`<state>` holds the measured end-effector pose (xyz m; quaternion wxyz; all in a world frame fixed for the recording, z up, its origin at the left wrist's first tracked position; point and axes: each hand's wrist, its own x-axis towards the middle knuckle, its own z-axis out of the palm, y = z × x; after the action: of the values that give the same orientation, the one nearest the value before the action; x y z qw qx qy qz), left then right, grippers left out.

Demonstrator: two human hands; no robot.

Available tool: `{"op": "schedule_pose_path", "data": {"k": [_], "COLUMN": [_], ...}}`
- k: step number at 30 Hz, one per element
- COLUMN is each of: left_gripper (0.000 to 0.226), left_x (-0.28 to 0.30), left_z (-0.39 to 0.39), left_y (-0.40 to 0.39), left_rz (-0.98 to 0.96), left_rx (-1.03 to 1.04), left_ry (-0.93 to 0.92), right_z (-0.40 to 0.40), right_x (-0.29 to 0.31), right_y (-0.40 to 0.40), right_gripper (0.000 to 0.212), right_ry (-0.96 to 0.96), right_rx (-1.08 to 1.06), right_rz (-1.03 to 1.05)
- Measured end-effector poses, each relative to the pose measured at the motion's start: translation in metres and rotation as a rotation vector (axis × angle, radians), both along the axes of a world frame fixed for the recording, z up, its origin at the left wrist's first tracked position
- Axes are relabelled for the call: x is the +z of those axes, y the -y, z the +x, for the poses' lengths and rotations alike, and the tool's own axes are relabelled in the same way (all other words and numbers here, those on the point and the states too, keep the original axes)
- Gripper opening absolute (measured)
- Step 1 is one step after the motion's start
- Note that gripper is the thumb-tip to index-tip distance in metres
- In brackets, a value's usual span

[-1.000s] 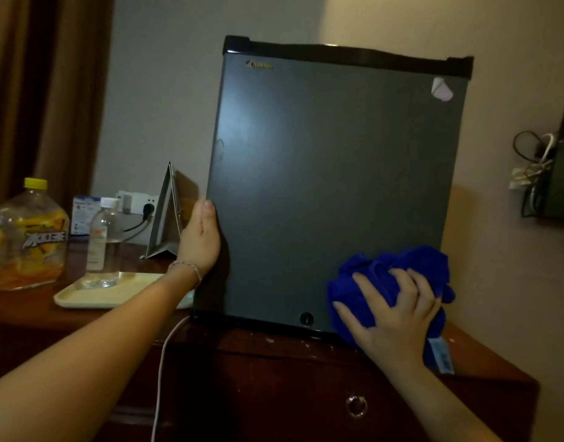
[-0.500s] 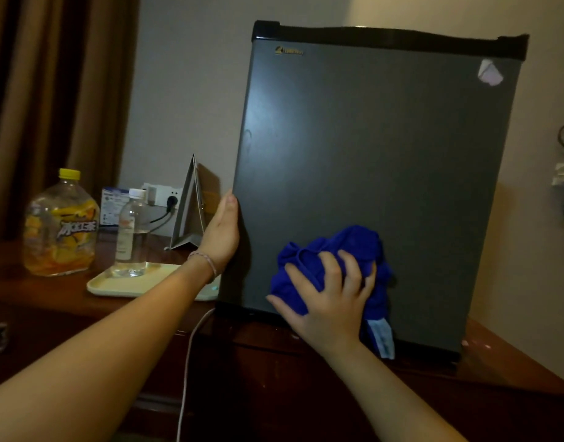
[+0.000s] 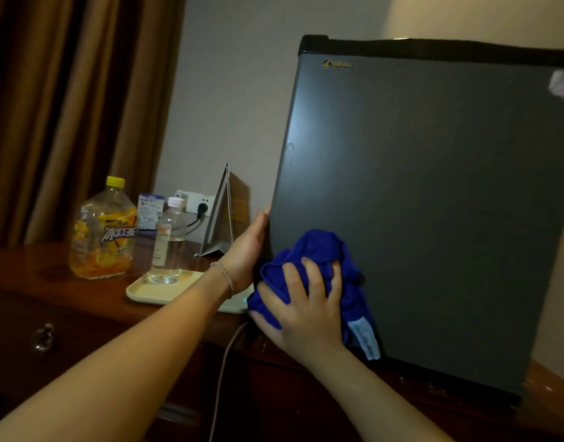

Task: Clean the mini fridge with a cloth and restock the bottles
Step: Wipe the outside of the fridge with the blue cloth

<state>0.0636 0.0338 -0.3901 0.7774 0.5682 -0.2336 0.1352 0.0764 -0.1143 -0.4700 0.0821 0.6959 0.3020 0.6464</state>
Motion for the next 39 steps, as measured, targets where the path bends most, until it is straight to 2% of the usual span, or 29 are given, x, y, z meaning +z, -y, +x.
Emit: {"op": "schedule_pose_path", "data": {"k": [4,8,12,16,19,26,34,39], "left_gripper": [0.054,0.053,0.048,0.037,0.038,0.037,0.029,0.028], "left_x": [-0.005,-0.009,-0.013,-0.015,-0.017,-0.019,-0.019,-0.02], "left_z": [0.001,0.002,0.007,0.009,0.011,0.011,0.002,0.001], "left_y": [-0.002,0.001,0.005,0.01,0.012,0.016,0.021,0.021], "left_rz": [-0.011,-0.037,-0.109,-0.051,-0.022,0.086,0.147,0.203], "left_rx": [0.006,0.014,0.039,0.146,0.215,0.348,0.468,0.506], "left_ry": [-0.052,-0.082,-0.083,-0.033,-0.01,0.044,0.146,0.135], "right_z": [0.002,0.002,0.005,0.004,0.001,0.001,0.004,0.006], "right_x": [0.008,0.04,0.102,0.174,0.202,0.183,0.122,0.142], "right_y": [0.005,0.011,0.01,0.006,0.001,-0.004,-0.002,0.005], "right_gripper": [0.041,0.041,0.04,0.041,0.044,0.04,0.039,0.038], "right_ry": [0.01,0.068,0.12,0.137,0.107,0.127,0.124,0.183], "right_rx": [0.022,0.038,0.054,0.024,0.004,0.012,-0.003,0.033], "right_rz": [-0.057,-0.101,0.003,0.114,0.17,0.207,0.153,0.064]}}
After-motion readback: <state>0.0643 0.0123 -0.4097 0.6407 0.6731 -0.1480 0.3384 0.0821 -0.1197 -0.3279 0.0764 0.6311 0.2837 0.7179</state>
